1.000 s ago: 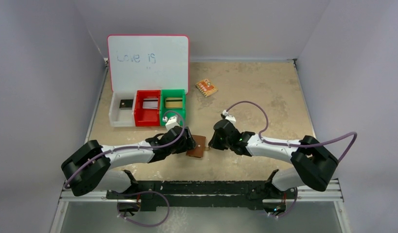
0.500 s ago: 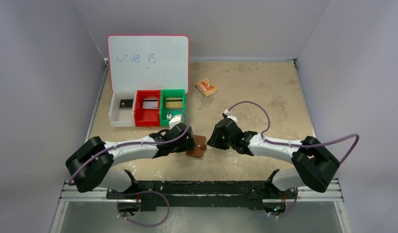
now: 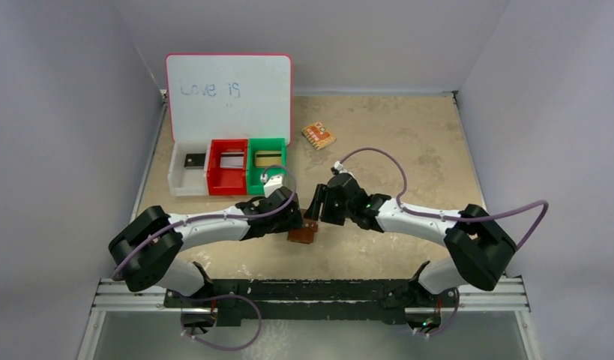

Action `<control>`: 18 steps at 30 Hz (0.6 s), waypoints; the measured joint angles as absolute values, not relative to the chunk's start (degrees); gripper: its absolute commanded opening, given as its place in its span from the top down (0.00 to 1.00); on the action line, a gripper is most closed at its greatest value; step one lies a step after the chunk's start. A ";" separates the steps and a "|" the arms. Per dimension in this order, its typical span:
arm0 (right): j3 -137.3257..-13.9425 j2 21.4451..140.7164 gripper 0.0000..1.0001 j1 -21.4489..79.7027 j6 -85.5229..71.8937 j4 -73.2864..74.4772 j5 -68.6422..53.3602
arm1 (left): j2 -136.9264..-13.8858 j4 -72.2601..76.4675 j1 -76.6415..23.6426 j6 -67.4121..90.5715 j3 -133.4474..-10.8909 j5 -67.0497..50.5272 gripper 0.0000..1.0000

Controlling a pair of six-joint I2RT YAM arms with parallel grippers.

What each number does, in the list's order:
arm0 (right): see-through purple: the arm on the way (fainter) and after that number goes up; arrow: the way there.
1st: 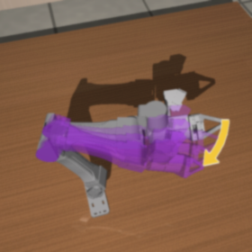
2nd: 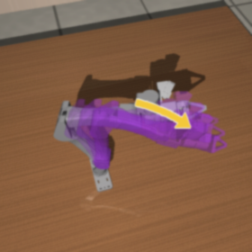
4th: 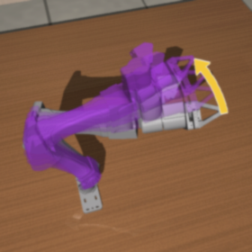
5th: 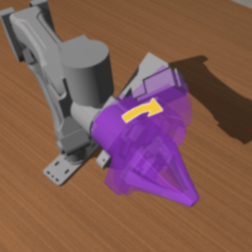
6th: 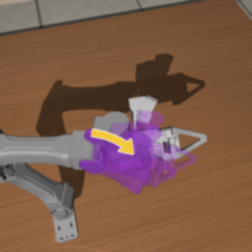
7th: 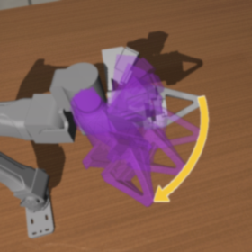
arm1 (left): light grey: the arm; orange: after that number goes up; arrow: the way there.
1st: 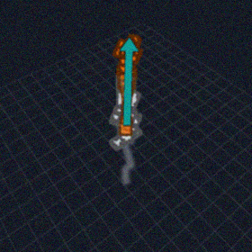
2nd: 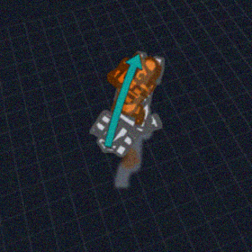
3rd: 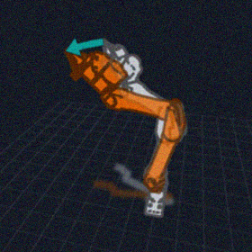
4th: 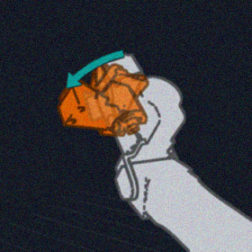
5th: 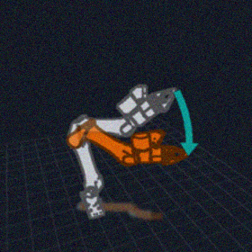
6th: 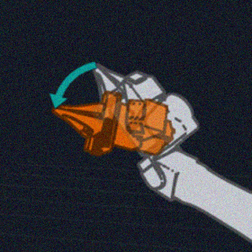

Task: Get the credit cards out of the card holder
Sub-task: Open the card holder at the center of the board.

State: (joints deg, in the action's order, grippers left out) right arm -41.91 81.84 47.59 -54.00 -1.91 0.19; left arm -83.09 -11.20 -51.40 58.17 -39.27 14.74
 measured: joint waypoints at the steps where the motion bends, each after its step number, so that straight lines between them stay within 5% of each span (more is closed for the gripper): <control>1: -41.98 82.52 0.39 47.59 -54.06 -2.00 -0.21 | -82.67 -10.52 -51.40 58.59 -38.63 14.74 0.38; 10: -41.98 87.74 0.42 47.59 -54.35 -1.17 -1.50 | -81.21 -6.09 -51.40 60.60 -35.83 14.02 0.39; 18: -41.30 86.98 0.70 47.62 -54.19 0.86 -2.15 | -81.84 -7.57 -51.40 58.92 -36.93 13.61 0.39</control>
